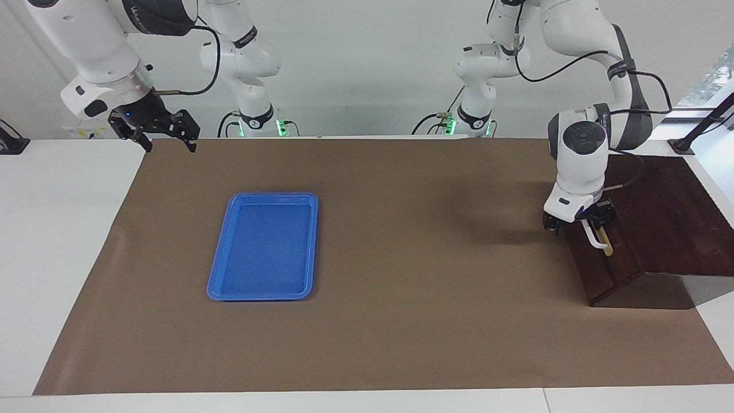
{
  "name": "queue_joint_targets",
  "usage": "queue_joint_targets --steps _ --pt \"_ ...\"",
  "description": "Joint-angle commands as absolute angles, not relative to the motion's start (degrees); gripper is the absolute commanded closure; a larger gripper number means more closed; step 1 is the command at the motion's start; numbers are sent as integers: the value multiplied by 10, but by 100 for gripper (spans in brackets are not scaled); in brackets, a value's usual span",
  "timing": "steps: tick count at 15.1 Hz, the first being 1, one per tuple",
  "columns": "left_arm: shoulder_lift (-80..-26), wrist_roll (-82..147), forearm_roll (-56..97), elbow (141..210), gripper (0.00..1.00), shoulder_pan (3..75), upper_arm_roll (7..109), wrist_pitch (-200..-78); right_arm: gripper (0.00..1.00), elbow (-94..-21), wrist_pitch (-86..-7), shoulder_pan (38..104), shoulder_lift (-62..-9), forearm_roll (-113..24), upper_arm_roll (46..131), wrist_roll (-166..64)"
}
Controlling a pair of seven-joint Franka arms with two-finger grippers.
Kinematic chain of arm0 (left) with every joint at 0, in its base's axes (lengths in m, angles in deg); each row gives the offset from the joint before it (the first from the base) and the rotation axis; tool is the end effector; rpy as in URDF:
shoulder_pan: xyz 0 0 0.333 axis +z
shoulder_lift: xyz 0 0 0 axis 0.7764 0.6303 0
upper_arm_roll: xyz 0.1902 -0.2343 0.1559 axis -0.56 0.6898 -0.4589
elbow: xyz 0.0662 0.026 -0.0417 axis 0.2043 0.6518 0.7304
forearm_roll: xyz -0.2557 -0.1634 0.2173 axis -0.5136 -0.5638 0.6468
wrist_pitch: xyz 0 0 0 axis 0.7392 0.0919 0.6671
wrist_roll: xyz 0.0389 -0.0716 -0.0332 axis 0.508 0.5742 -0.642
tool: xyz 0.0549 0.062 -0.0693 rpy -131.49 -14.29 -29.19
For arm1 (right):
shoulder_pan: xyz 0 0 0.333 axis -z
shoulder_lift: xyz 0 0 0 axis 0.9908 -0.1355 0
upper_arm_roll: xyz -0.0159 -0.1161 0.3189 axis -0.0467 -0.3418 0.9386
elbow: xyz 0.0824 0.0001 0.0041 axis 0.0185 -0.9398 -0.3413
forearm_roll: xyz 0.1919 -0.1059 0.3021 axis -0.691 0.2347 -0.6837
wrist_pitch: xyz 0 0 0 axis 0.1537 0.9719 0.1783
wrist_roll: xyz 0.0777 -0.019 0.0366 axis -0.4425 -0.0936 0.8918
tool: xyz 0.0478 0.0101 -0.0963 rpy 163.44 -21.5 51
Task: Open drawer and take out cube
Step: 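Pull the drawer open toward the robot with the left gripper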
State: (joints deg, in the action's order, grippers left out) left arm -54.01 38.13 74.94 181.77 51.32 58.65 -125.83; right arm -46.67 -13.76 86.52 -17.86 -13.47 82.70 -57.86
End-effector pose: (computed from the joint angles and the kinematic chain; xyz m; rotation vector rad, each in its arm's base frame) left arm 0.5740 -0.0102 0.4197 -2.7256 0.2274 -0.0951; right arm 0.5091 -0.0291 0.6370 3.1354 -0.0548 -0.1647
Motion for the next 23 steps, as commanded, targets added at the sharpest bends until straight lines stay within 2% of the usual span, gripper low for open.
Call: queue_joint_targets --steps 1,17,23 --pt "-544 366 764 1828 0 505 588 -1262 0 -476 -133 870 -168 -129 830 -566" --pt "-549 334 755 1795 0 493 711 -1160 0 -476 -133 869 -168 -129 829 -566" --pt "-552 334 749 1794 0 493 727 -1150 0 -476 -133 869 -168 -129 830 -566"
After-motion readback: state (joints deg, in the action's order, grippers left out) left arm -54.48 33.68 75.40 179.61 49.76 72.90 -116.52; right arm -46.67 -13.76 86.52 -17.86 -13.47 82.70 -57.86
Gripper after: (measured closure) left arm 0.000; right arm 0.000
